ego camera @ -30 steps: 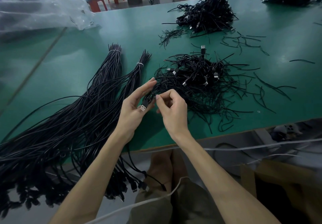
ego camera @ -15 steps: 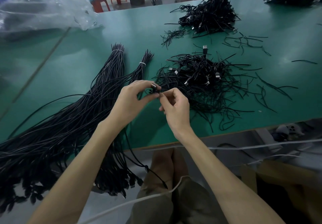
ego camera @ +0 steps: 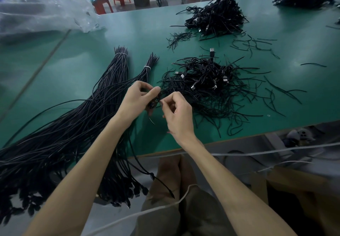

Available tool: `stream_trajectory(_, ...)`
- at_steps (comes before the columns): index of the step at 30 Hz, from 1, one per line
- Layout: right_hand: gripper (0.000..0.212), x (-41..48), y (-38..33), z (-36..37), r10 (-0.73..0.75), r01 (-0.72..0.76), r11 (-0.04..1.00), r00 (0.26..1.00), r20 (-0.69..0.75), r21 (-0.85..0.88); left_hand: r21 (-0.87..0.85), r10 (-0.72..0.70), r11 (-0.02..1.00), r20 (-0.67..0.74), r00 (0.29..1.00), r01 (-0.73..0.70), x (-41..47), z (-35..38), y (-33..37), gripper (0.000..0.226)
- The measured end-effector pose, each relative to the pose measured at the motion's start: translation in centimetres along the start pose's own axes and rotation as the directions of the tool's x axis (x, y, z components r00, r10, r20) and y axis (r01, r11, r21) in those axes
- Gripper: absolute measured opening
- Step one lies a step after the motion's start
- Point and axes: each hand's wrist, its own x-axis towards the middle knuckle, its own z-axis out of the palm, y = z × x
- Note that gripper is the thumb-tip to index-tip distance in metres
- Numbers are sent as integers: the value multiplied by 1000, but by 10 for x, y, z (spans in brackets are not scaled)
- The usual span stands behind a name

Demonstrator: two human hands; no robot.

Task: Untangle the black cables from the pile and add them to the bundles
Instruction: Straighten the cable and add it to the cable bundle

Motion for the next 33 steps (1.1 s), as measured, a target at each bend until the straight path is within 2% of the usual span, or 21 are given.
stream_trajectory(3, 17, 1, 1, 0, 17, -17, 1000, 1000, -5, 16, -16, 78, 997, 28, 997, -78, -2, -5, -3, 11)
stream_trajectory(7, 20, 2, 4, -1, 55, -54, 998, 998, -41, 35, -60, 179, 984, 213, 961, -170, -9, -13, -6, 35)
stream_trajectory(12, 20, 4, 7, 0, 80, -78, 996, 995, -55, 45, -13, 159, 986, 327, 931, -164, -10, -16, -6, 60)
stream_trajectory(14, 19, 5, 7, -1, 80, -77, 996, 995, -53, 48, 9, 159, 985, 325, 932, -172, -10, -15, -4, 57)
stream_trajectory(17, 17, 4, 7, -1, 75, -73, 996, 997, -33, 49, 27, 195, 977, 280, 940, -211, -9, -12, -3, 37)
stream_trajectory(20, 16, 3, 5, -2, 70, -69, 997, 997, -20, 45, 174, 253, 944, 158, 954, -279, -7, -8, -6, 14)
stream_trajectory(24, 16, 1, 0, -3, 22, -22, 999, 999, -27, 27, 240, 356, 902, 60, 933, -360, -8, -2, -11, 17)
stream_trajectory(29, 17, 0, -3, -2, -49, 50, 999, 997, -51, 9, 112, 395, 909, 82, 915, -402, -10, 0, -10, 10)
stream_trajectory(33, 17, 0, -2, -1, -46, 47, 999, 997, -63, 23, 163, 397, 900, 73, 915, -403, -9, 4, -10, 10)
